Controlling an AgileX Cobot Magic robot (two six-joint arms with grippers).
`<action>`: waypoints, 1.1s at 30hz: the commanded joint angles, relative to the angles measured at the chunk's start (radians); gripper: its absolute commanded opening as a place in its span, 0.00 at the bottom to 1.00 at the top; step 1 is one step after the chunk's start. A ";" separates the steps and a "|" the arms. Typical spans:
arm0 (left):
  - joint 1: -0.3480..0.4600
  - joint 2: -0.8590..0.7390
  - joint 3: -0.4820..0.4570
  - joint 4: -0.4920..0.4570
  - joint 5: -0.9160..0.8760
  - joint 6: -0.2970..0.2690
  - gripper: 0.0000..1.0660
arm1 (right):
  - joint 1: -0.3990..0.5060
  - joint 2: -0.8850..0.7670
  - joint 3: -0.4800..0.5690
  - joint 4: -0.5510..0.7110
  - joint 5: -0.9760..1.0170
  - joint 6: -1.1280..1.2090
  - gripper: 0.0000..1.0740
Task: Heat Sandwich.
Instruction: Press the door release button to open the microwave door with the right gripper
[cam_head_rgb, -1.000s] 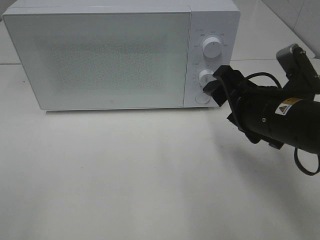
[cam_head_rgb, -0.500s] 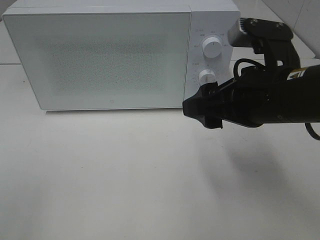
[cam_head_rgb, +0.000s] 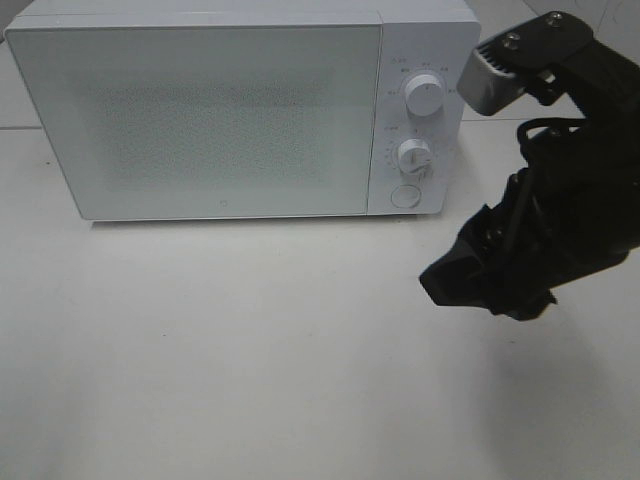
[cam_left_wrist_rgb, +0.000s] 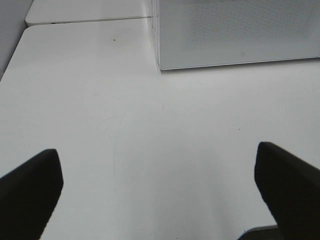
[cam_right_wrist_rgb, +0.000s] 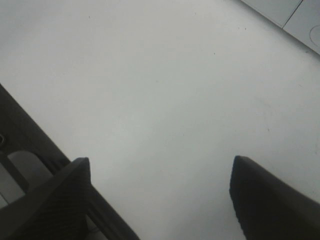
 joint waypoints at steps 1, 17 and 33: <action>0.002 -0.026 0.004 -0.009 -0.005 -0.003 0.93 | -0.001 -0.044 -0.021 -0.032 0.112 0.005 0.70; 0.002 -0.026 0.004 -0.009 -0.005 -0.003 0.93 | -0.001 -0.466 -0.025 -0.023 0.321 0.032 0.70; 0.002 -0.026 0.004 -0.009 -0.005 -0.003 0.93 | -0.150 -0.918 0.154 -0.056 0.336 0.155 0.70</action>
